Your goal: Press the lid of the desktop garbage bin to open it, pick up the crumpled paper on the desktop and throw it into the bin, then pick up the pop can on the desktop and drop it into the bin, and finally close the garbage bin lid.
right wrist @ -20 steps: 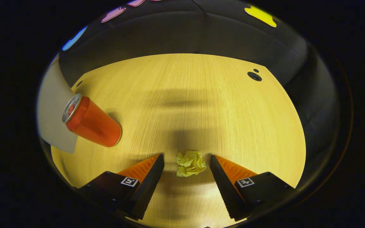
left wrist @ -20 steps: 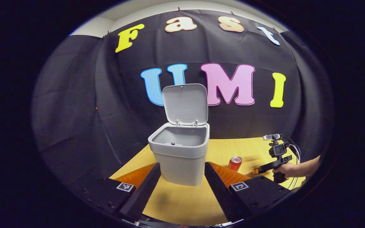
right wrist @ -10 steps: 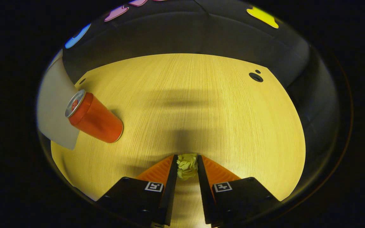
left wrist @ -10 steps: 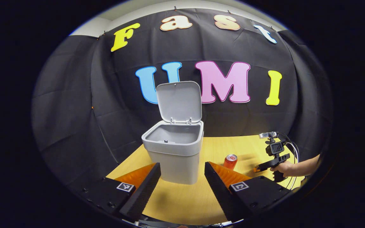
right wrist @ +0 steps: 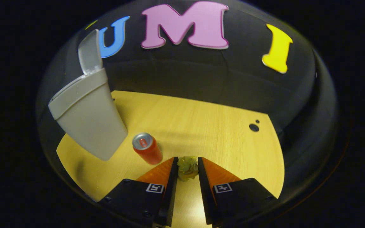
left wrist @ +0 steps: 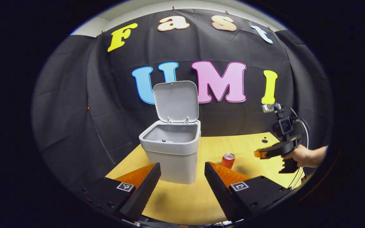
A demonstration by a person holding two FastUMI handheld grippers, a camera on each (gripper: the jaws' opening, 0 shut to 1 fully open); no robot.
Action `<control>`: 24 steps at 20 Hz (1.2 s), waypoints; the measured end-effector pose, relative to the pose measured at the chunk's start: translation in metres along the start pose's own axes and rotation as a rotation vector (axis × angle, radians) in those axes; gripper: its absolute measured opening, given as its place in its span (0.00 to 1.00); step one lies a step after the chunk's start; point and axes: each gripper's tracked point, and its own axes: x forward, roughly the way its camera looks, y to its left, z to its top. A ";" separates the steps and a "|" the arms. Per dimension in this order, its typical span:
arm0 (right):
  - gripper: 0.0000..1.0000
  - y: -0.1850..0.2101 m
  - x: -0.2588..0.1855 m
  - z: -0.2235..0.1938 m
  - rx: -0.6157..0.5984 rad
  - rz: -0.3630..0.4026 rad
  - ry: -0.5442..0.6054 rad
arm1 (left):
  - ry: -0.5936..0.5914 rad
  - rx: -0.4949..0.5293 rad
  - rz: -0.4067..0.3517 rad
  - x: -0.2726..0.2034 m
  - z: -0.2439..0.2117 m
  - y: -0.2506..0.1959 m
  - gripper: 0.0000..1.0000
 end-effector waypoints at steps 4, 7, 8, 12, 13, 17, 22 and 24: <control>0.42 0.049 -0.033 0.083 -0.065 0.081 -0.154 | -0.030 -0.016 -0.033 -0.010 0.008 0.004 0.94; 0.42 0.096 -0.052 0.137 -0.082 0.158 -0.245 | -0.064 -0.020 -0.018 -0.017 0.012 0.013 0.94; 0.42 0.115 -0.057 0.153 -0.084 0.188 -0.273 | -0.067 -0.014 -0.007 -0.019 0.013 0.017 0.94; 0.42 0.191 -0.071 0.203 -0.134 0.287 -0.338 | -0.068 -0.020 0.030 -0.029 0.009 0.037 0.94; 0.42 0.210 -0.072 0.212 -0.150 0.309 -0.348 | -0.071 -0.026 0.043 -0.032 0.008 0.042 0.94; 0.42 0.272 -0.067 0.226 -0.225 0.373 -0.367 | -0.086 -0.037 0.090 -0.041 0.011 0.063 0.94; 0.42 0.305 -0.056 0.216 -0.242 0.426 -0.327 | -0.085 -0.058 0.130 -0.049 0.008 0.078 0.94; 0.47 0.307 -0.055 0.211 -0.232 0.447 -0.312 | -0.083 -0.062 0.140 -0.052 0.005 0.080 0.94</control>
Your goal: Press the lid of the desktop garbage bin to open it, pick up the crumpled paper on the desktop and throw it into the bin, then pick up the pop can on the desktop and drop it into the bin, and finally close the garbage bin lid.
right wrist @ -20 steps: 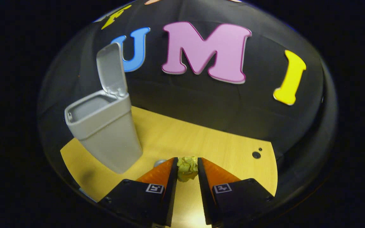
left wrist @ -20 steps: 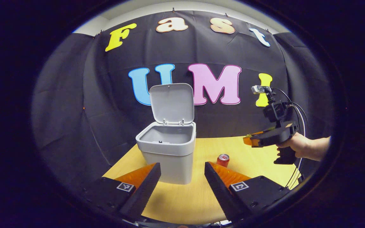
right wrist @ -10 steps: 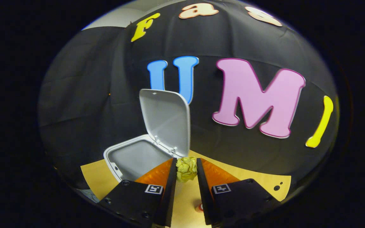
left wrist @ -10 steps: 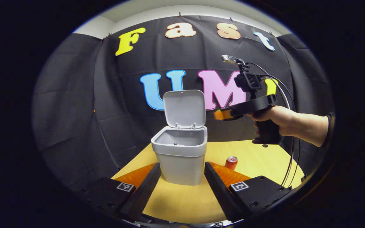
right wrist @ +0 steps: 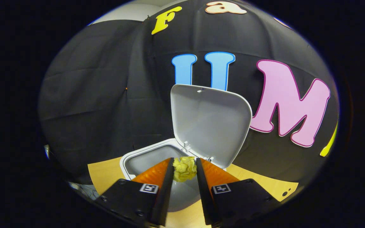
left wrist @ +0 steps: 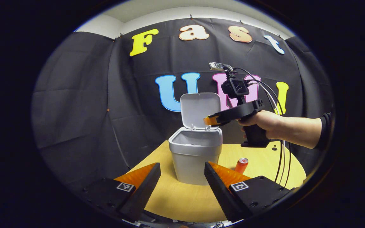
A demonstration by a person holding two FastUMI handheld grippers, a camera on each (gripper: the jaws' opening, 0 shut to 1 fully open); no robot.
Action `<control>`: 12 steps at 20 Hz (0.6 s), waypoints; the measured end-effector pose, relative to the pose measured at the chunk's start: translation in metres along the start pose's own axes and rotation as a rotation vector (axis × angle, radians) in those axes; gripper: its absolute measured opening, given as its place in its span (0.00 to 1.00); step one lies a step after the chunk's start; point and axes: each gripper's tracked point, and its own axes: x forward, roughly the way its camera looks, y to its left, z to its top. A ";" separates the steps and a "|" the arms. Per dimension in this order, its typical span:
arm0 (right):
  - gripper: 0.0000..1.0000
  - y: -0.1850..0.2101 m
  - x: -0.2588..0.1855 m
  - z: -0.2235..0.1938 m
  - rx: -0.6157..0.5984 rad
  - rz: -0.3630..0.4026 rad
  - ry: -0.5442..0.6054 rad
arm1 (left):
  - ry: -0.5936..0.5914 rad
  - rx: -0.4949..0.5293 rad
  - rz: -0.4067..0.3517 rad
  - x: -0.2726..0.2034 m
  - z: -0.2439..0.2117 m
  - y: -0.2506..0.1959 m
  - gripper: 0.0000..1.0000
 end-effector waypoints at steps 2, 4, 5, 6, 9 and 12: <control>0.75 0.000 0.001 -0.001 0.009 -0.007 -0.008 | 0.009 -0.009 -0.005 0.000 -0.005 -0.001 0.94; 0.97 -0.007 -0.003 0.004 0.018 -0.024 -0.026 | 0.010 -0.026 -0.019 -0.001 -0.008 -0.006 0.94; 0.97 -0.012 -0.008 0.007 0.020 -0.036 -0.036 | 0.014 -0.034 -0.029 0.000 -0.010 -0.008 0.94; 0.97 -0.018 -0.012 0.008 0.021 -0.047 -0.046 | 0.016 -0.038 -0.043 0.001 -0.012 -0.012 0.94; 0.97 -0.045 -0.042 0.014 0.036 -0.102 -0.080 | 0.016 -0.019 -0.094 0.010 -0.020 -0.028 0.94; 0.97 -0.078 -0.085 0.027 0.028 -0.197 -0.156 | 0.012 0.023 -0.180 0.026 -0.032 -0.056 0.94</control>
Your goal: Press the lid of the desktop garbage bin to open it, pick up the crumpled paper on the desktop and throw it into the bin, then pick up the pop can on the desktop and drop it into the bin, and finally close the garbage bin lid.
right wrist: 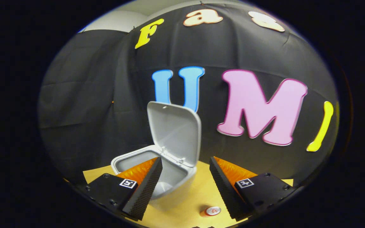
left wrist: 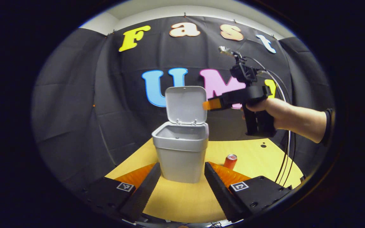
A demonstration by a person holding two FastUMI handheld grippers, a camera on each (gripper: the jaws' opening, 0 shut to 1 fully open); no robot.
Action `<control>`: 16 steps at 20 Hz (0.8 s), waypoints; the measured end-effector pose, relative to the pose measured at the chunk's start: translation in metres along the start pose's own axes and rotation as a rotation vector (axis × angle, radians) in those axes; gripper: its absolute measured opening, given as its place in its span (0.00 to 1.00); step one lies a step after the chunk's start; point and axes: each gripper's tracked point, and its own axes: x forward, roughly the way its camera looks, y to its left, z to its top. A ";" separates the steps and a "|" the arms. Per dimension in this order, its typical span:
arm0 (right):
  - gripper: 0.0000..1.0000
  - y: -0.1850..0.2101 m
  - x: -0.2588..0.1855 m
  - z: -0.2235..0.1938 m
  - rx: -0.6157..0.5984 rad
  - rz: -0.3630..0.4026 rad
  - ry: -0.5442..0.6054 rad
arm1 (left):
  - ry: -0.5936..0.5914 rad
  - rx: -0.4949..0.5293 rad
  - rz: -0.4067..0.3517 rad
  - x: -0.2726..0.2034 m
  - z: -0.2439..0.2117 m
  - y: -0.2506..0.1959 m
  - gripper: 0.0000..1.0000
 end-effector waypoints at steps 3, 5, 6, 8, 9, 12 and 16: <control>0.97 -0.046 -0.039 0.022 -0.018 -0.106 -0.087 | 0.021 0.045 -0.085 0.030 -0.025 -0.030 0.94; 0.96 -0.079 -0.062 0.026 -0.014 -0.180 -0.108 | 0.048 0.058 -0.138 0.054 -0.046 -0.052 0.94; 0.97 -0.098 -0.073 0.028 -0.012 -0.216 -0.115 | 0.063 0.054 -0.162 0.066 -0.055 -0.064 0.95; 0.97 -0.135 -0.094 0.026 -0.015 -0.296 -0.129 | 0.087 0.028 -0.226 0.092 -0.074 -0.091 0.95; 0.97 -0.153 -0.104 0.023 -0.020 -0.338 -0.134 | 0.096 0.018 -0.246 0.103 -0.082 -0.104 0.95; 0.97 -0.201 -0.134 0.007 -0.014 -0.454 -0.143 | 0.117 0.022 -0.287 0.145 -0.105 -0.134 0.94; 0.97 -0.237 -0.159 -0.024 0.021 -0.546 -0.171 | 0.122 0.064 -0.348 0.198 -0.127 -0.172 0.95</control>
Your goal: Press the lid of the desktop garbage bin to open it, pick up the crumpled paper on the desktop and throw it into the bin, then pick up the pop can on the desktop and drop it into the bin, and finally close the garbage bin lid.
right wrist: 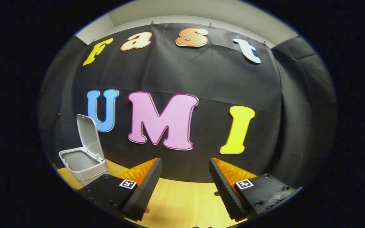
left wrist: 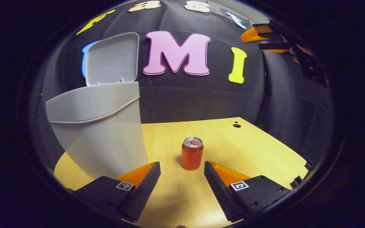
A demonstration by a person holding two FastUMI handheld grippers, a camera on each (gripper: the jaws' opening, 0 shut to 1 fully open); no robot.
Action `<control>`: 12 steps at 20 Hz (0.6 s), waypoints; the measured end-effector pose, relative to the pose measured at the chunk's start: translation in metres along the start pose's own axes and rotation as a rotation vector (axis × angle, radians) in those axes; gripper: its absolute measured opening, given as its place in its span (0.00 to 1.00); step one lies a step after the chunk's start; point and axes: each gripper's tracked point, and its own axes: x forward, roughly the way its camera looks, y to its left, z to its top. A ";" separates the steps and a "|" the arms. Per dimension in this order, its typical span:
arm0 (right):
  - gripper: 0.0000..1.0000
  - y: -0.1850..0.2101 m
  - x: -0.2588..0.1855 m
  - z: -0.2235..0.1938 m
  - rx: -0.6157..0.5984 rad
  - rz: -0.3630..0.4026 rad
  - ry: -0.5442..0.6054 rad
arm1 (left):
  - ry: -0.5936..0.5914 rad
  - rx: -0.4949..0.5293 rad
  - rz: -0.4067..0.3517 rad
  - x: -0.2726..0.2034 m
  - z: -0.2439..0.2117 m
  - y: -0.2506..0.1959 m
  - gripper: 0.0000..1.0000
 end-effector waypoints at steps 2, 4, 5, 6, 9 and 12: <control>0.97 -0.020 -0.002 -0.014 -0.032 -0.036 -0.015 | 0.006 0.003 -0.034 0.028 -0.006 -0.010 0.95; 0.97 -0.036 -0.006 -0.027 -0.032 -0.057 -0.025 | 0.017 0.010 -0.029 0.053 -0.014 -0.012 0.95; 0.96 -0.043 -0.007 -0.035 -0.026 -0.066 -0.020 | 0.024 0.014 -0.009 0.064 -0.017 -0.010 0.95; 0.97 -0.051 -0.008 -0.044 -0.023 -0.078 -0.011 | 0.028 0.014 0.005 0.074 -0.020 -0.010 0.95; 0.97 -0.070 -0.004 -0.067 -0.039 -0.110 0.023 | 0.022 0.018 0.020 0.101 -0.024 -0.011 0.95; 0.97 -0.084 -0.003 -0.086 -0.032 -0.122 0.062 | 0.018 0.025 0.007 0.122 -0.028 -0.014 0.95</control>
